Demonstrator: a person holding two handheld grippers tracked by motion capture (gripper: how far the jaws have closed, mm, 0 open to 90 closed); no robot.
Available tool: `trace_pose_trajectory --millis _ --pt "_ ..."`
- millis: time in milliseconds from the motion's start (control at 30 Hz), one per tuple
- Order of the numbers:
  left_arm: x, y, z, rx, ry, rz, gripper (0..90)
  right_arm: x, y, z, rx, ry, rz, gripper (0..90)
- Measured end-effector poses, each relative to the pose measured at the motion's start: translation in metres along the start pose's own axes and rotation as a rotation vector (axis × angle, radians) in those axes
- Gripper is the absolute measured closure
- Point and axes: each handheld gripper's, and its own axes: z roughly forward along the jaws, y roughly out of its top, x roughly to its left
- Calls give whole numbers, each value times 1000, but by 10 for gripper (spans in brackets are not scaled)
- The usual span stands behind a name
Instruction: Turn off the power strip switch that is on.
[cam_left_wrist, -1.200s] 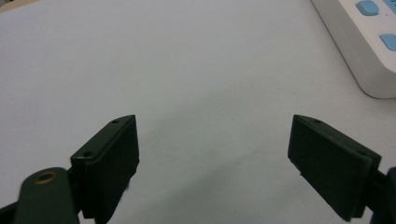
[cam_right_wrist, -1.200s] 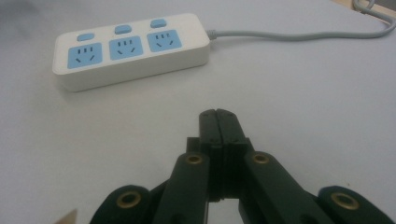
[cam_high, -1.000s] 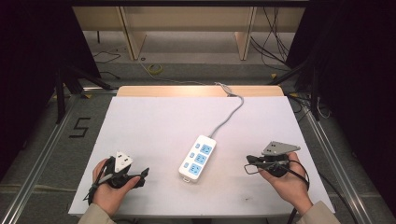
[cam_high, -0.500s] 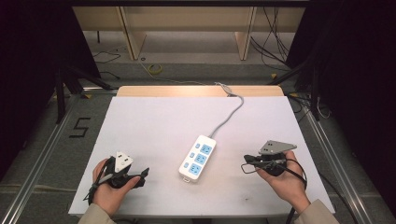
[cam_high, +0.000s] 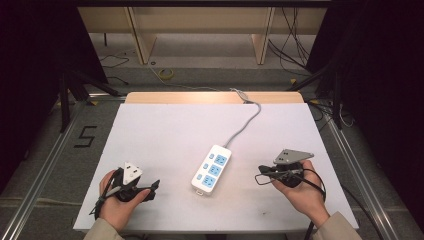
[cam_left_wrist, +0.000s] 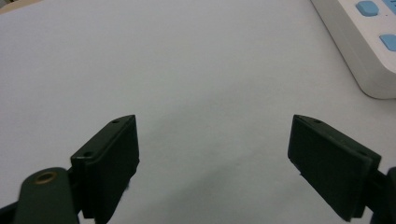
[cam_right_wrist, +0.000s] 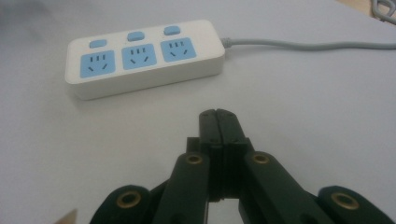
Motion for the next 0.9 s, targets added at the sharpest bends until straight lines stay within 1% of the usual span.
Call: trace_pose_trajectory --millis 900 --pt "0 0 0 0 1 2 160 6 12 6 7 22 -14 900"
